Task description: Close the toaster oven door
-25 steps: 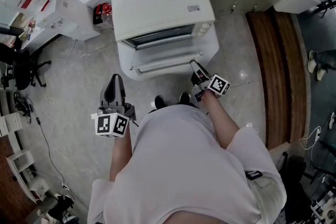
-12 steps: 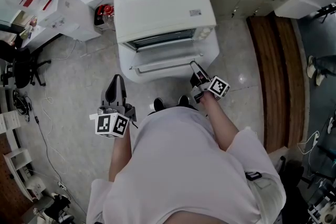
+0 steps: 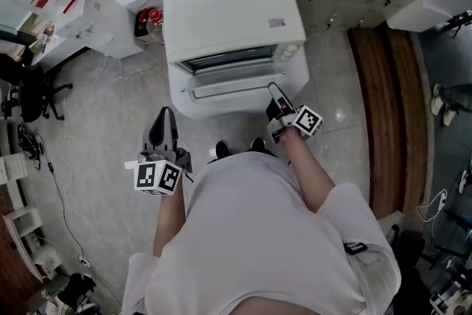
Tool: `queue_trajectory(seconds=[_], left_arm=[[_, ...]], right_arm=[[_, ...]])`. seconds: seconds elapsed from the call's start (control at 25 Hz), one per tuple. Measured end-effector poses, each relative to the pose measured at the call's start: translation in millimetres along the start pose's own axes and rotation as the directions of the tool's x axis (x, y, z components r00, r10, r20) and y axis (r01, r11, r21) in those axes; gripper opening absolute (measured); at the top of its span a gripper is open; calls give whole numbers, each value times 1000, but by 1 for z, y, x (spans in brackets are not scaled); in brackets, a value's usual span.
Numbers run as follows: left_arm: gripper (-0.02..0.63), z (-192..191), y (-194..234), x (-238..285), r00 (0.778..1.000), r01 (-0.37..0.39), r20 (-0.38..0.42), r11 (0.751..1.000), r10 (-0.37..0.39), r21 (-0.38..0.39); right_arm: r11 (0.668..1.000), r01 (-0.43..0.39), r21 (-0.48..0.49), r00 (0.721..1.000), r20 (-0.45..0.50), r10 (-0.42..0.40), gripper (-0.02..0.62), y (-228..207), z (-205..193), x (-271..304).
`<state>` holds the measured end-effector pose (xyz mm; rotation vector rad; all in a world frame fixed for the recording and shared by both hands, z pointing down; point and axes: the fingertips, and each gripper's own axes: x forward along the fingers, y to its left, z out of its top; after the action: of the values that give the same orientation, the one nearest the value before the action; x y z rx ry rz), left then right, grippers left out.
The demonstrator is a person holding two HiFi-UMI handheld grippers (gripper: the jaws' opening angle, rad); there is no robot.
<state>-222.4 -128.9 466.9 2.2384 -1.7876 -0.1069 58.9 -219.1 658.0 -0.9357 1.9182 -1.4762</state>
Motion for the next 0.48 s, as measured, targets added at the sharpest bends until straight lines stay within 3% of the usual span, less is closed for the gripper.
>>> queue_trajectory(seconds=[0.48], left_arm=[[21,2,8,-3,1000,-24,-2,1000,24,7]], right_arm=[[999,-42,-4,999,32,42,121,14,16,22]])
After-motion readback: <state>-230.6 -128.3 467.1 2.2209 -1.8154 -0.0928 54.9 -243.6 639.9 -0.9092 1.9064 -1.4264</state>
